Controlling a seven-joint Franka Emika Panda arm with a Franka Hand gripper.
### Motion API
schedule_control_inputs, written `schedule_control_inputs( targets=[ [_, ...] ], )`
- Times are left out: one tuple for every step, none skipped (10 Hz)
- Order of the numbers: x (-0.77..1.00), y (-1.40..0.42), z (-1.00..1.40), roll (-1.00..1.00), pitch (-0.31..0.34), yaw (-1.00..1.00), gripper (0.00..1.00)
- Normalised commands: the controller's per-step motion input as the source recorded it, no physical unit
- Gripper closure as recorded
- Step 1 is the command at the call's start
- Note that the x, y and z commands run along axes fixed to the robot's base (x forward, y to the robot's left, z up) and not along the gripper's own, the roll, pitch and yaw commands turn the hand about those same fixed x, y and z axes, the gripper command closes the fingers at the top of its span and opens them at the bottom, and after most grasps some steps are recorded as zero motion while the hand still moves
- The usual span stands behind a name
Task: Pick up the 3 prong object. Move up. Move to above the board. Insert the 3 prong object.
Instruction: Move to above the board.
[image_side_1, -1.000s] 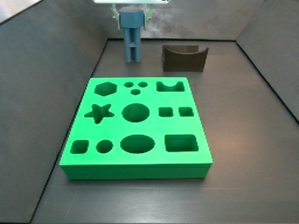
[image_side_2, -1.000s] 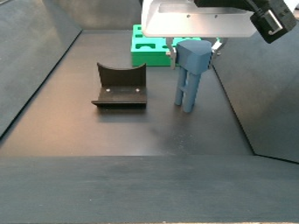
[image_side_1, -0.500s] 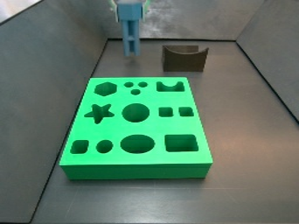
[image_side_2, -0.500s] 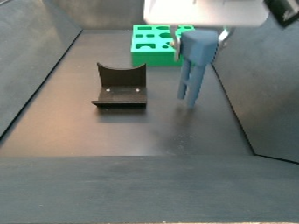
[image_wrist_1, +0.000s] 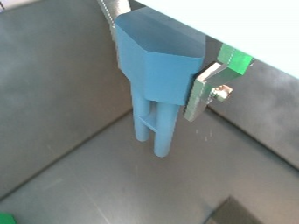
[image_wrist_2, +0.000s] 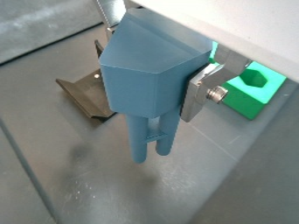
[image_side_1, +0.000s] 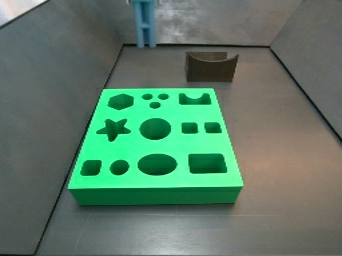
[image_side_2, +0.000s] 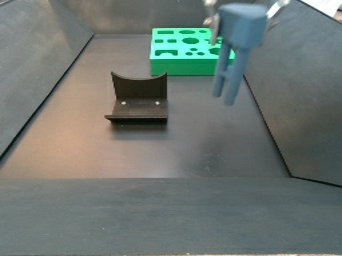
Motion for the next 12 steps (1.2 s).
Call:
schedule_control_inputs(
  targets=[
    [-0.34,0.09,1.0,0.1,-0.057,0.04,1.0],
    [-0.31,0.08,1.0,0.09,-0.022,0.03,1.0],
    [-0.27,0.08,1.0,0.07,0.012,0.02,1.0],
    [-0.21,0.06,0.92,0.06,0.032,0.01,1.0],
    [-0.16,0.05,0.8,0.05,0.036,0.01,1.0],
    [-0.08,0.03,0.56,0.04,0.049,0.0,1.0],
    [-0.04,0.03,0.38,0.03,0.07,0.0,1.0],
    [0.29,-1.0,0.19,0.0,0.408,-0.36,1.0],
    [0.29,-1.0,0.17,0.0,0.399,-0.35,1.0],
    [0.3,-1.0,0.17,-0.01,0.334,-0.18,1.0],
    [0.31,-1.0,0.17,-0.06,0.263,-0.1,1.0],
    [0.31,-1.0,0.17,-0.03,0.179,-0.04,1.0]
  ],
)
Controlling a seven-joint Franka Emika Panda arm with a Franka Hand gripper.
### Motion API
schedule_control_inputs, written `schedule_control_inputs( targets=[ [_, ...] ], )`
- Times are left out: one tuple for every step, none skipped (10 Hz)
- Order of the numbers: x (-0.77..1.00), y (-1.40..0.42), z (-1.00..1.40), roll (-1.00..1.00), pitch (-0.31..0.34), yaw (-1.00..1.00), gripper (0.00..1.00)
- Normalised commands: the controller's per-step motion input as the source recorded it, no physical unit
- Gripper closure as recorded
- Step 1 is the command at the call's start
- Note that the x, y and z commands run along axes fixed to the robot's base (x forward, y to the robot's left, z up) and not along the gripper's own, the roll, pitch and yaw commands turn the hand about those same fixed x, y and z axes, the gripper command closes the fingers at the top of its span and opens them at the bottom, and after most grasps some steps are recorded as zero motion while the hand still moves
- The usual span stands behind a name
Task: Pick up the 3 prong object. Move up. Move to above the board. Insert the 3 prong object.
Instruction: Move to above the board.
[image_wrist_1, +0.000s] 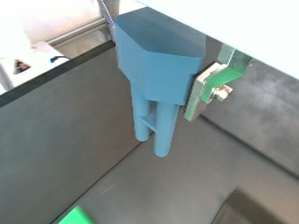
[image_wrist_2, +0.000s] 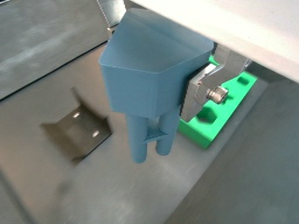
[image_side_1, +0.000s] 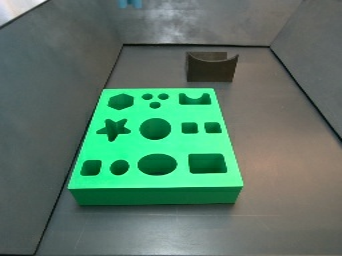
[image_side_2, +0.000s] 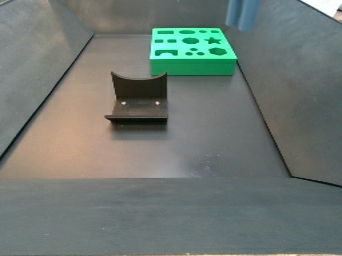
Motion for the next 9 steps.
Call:
schedule_control_inputs(
  targets=[
    [0.31,-1.0,0.17,-0.02,0.148,-0.02,1.0],
    [0.32,-1.0,0.18,-0.02,0.109,-0.01,1.0],
    [0.33,-1.0,0.18,-0.02,0.103,0.0,1.0],
    [0.34,-1.0,0.18,-0.01,0.108,0.01,1.0],
    [0.35,-1.0,0.19,0.0,0.11,0.01,1.0],
    [0.36,-1.0,0.19,0.01,0.113,0.0,1.0],
    [0.37,-1.0,0.19,0.0,0.116,0.0,1.0],
    [0.4,-1.0,0.2,0.01,0.118,0.01,1.0],
    [0.4,-0.97,0.2,0.02,0.116,0.01,1.0]
  ],
)
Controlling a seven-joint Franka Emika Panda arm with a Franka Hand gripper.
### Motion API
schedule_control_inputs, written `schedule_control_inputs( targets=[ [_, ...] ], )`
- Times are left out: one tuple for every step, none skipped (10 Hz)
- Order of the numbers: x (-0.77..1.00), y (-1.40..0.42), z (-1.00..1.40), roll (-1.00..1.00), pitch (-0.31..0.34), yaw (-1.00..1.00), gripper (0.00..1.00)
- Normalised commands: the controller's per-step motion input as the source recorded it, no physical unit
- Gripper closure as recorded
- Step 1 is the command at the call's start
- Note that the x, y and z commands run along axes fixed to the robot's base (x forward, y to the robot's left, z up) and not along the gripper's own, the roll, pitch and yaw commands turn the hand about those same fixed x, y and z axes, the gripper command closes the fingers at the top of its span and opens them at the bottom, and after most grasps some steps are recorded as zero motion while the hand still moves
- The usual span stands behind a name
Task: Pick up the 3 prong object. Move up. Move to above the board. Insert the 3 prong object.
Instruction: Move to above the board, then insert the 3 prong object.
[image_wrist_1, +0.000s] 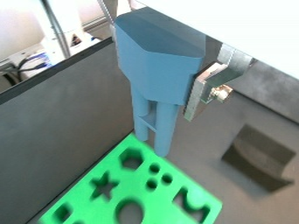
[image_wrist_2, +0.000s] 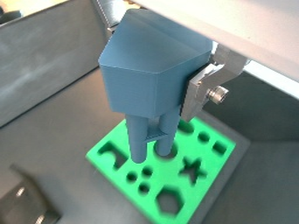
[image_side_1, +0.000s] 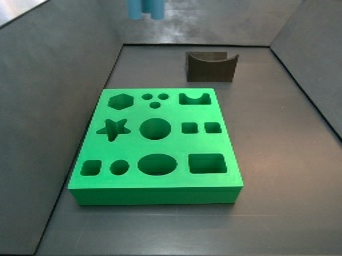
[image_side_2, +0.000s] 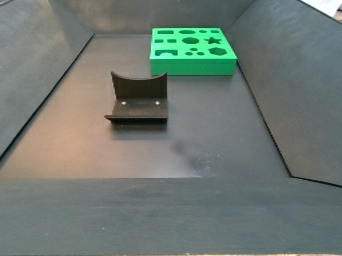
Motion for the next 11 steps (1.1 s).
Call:
schedule_control_inputs(
  targets=[
    [0.29,-0.6,0.12,0.05,0.124,0.01,1.0],
    [0.21,-0.36,0.08,0.05,0.124,0.01,1.0],
    [0.15,-0.22,0.05,0.06,0.104,0.01,1.0],
    [0.0,0.0,0.0,0.0,0.0,-0.01,1.0],
    [0.03,0.0,-0.04,-0.01,-0.004,-0.19,1.0],
    [0.17,0.07,-0.03,-0.01,0.0,-0.51,1.0],
    [0.2,0.18,-0.09,-0.04,-0.011,-0.7,1.0],
    [0.26,0.15,-0.11,-0.04,-0.023,-0.83,1.0],
    [0.21,0.14,-0.12,-0.03,-0.027,-0.85,1.0],
    [0.18,0.14,-0.14,-0.02,-0.03,-0.86,1.0],
    [0.13,0.13,-0.17,-0.01,-0.036,-0.88,1.0]
  ],
)
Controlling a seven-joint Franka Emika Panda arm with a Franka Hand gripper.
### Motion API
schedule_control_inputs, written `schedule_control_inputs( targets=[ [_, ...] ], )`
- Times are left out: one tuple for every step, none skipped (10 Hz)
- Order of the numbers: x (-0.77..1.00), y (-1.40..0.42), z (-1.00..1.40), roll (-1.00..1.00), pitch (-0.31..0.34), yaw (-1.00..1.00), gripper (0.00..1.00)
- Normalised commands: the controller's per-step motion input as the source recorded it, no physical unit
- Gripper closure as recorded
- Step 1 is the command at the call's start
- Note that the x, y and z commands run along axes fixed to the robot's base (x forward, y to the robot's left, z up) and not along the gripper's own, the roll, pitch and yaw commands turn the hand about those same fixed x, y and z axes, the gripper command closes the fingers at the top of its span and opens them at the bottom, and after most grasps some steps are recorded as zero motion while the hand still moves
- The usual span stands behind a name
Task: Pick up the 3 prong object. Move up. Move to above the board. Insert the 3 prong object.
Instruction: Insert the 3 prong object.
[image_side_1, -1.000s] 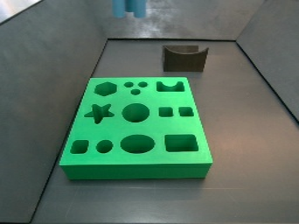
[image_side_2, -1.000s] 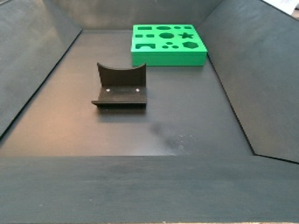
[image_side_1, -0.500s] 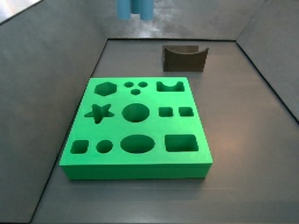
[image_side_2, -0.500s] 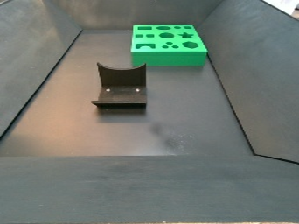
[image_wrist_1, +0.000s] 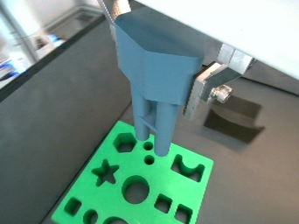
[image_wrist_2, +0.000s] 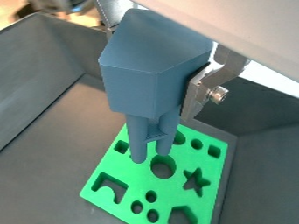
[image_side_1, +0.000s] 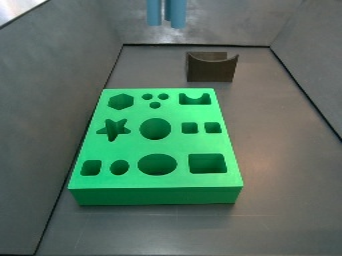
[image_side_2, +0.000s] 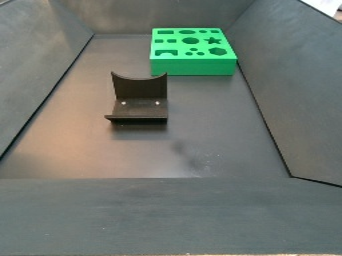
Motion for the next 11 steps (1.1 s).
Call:
schedule_control_inputs(
  targets=[
    [0.1,0.11,-0.17,0.0,-0.031,-0.91,1.0],
    [0.1,0.07,-0.18,0.0,-0.027,-0.95,1.0],
    [0.1,0.04,-0.21,0.0,-0.007,-0.99,1.0],
    [0.09,0.03,-0.21,0.0,-0.007,-1.0,1.0],
    [0.07,0.02,-0.23,0.0,-0.001,-1.0,1.0],
    [0.07,0.02,-0.24,0.0,0.0,-1.0,1.0],
    [0.01,0.04,-0.28,0.04,0.0,-0.99,1.0],
    [0.0,0.04,-0.29,0.07,0.0,-0.98,1.0],
    [0.0,0.03,-0.27,0.06,0.0,-0.99,1.0],
    [0.0,0.05,-0.31,0.07,0.0,-0.96,1.0],
    [-0.11,0.19,-0.1,0.02,0.0,-0.53,1.0]
  ],
)
